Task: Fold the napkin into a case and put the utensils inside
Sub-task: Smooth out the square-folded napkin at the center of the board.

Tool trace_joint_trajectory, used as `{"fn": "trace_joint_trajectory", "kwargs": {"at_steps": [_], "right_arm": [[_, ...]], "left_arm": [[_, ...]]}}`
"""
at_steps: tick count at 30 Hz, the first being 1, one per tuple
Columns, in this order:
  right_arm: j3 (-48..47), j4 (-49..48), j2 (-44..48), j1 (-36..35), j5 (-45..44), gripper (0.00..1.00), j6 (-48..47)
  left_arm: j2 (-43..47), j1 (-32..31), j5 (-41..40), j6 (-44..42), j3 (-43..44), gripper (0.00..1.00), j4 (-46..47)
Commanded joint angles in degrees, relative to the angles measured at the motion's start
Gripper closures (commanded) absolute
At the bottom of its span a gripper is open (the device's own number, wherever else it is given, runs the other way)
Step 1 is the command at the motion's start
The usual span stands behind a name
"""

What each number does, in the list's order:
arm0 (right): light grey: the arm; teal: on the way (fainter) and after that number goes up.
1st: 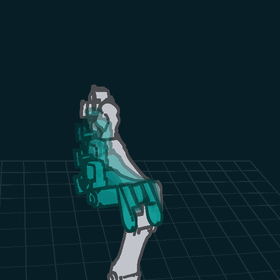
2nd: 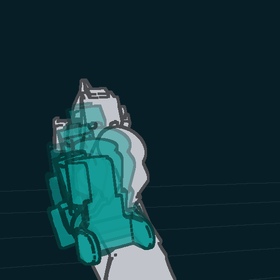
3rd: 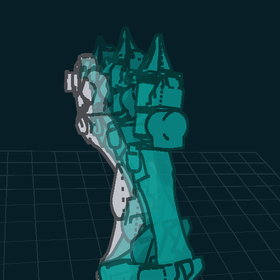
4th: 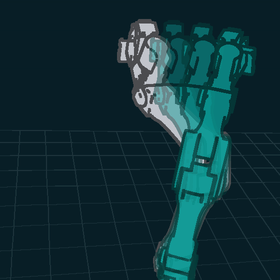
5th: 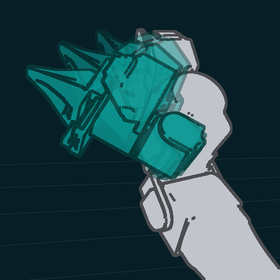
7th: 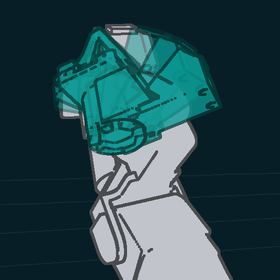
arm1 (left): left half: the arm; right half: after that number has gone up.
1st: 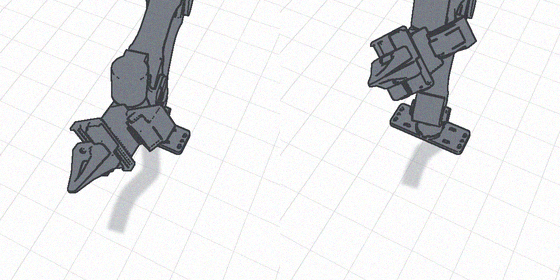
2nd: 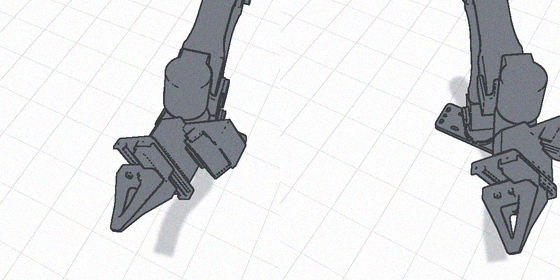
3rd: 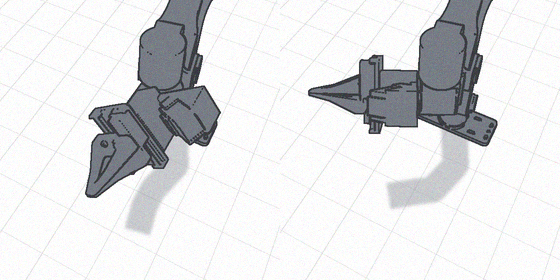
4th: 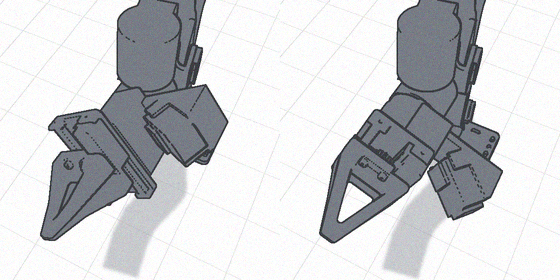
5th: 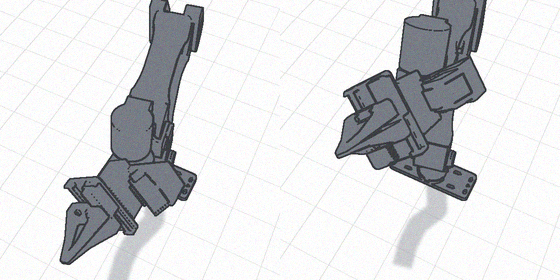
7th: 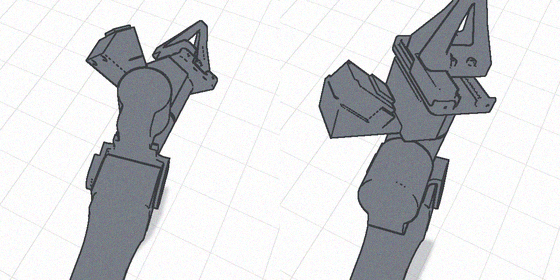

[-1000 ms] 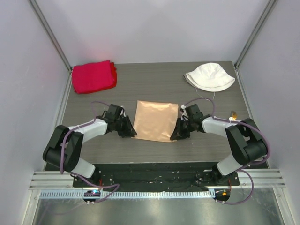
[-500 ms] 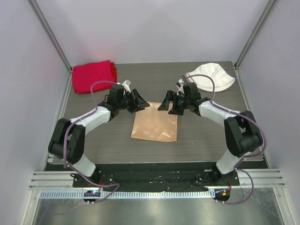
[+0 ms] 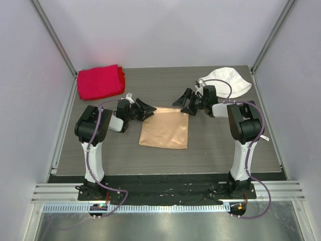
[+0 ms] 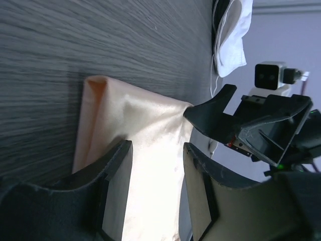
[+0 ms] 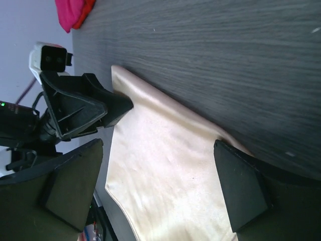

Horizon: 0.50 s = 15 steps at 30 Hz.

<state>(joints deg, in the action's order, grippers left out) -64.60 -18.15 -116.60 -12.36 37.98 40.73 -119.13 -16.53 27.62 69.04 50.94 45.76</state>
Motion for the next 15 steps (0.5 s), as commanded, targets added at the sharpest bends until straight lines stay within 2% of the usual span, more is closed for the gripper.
{"fn": "trace_joint_trajectory", "kwargs": {"at_steps": [1,5,8,9,11,14,15], "right_arm": [[1.8,-7.7,-4.7,4.0,3.6,0.02,0.1],[2.0,-9.4,-6.8,6.6,3.9,0.02,0.1],[0.3,-4.8,-5.5,7.5,1.0,0.02,-2.7],[-1.8,0.3,-5.1,7.4,-0.3,0.02,-5.2],[-3.6,4.2,-4.2,7.5,-1.9,0.02,-6.8],[-4.4,7.0,0.0,6.8,-3.7,0.02,-7.2],[-6.2,10.9,2.3,6.2,-6.0,0.02,-8.7]], "left_arm": [[-1.8,1.3,-2.1,0.8,-2.9,0.5,7.4],[-1.8,1.9,-3.4,0.1,-4.6,0.5,7.1],[0.3,1.9,-2.8,-2.7,-3.2,0.5,3.8],[1.2,1.9,-2.8,-3.4,-2.7,0.48,2.4],[2.8,1.9,-1.7,-5.1,-0.5,0.46,-2.1],[5.6,1.7,0.5,-4.8,3.6,0.41,-5.4],[6.4,1.6,0.8,-4.2,5.6,0.39,-5.8]]}}
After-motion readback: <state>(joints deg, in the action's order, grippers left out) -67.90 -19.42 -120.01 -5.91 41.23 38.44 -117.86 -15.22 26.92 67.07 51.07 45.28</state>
